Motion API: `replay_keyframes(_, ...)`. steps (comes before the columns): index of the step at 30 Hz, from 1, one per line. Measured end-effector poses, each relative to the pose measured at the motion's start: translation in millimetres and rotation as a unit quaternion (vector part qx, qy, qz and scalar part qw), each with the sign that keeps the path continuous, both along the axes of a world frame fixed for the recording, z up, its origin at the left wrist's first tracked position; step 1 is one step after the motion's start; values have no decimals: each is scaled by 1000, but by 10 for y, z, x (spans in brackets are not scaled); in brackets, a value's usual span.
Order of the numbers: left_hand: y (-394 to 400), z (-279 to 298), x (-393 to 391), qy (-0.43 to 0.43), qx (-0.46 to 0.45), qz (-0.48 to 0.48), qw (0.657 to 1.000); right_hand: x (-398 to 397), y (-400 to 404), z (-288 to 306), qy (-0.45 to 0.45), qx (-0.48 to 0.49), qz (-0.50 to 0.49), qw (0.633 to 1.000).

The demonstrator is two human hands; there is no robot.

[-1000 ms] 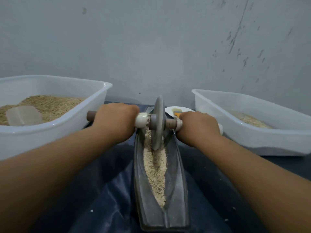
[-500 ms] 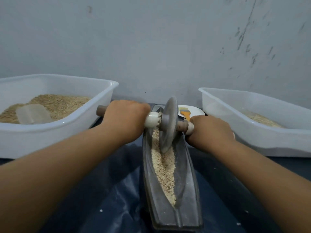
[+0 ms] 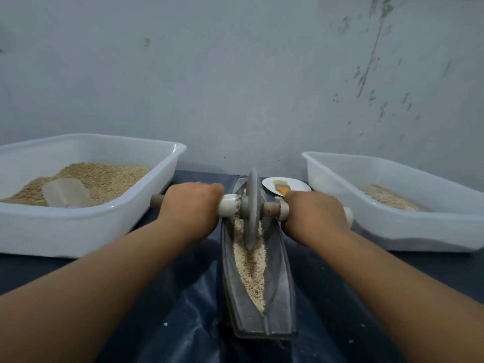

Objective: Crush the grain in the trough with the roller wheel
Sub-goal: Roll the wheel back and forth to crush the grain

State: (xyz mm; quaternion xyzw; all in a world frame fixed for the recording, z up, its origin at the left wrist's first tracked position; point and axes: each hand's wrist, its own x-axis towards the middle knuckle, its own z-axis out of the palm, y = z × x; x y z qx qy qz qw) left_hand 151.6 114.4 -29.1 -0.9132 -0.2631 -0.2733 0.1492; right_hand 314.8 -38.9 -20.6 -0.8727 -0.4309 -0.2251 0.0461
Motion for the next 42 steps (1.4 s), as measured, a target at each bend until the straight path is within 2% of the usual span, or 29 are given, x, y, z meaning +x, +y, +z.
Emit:
replay_keyframes(9, -196, -74, -207, -20, 46, -9, 999, -166, -294, -98, -63, 17, 10, 998)
replay_keyframes(13, -165, 33, -104, 12, -15, 3, 1000, -179, -161, 25, 17, 6, -9, 1000)
replay_keyframes(15, -188, 54, -92, 3, -12, 0, 1000, -209, -162, 37, 23, 11, -11, 1000)
replay_keyframes(20, -316, -110, -334, -46, 64, -36, 996, -343, -414, -48, -82, 26, 3, 996)
replay_keyframes(22, -320, -146, -358, -52, 68, -34, 996, -366, -442, -81, -114, 34, 5, 993)
replay_keyframes(29, -320, 29, -202, -21, 3, -6, 1000, -345, -281, 35, -4, 27, -7, 1000)
replay_keyframes(31, -359, -7, -271, -36, 28, -18, 999, -365, -366, -28, -26, 59, 4, 998)
replay_keyframes(35, -411, -112, -415, -75, 77, -50, 993, -418, -518, -134, -127, 113, 45, 984)
replay_keyframes(39, -367, -63, -322, -33, 35, 3, 999, -423, -403, -34, -64, 60, 13, 996)
replay_keyframes(42, -415, -22, -315, -32, 19, 11, 999, -423, -369, -1, -41, 55, 2, 998)
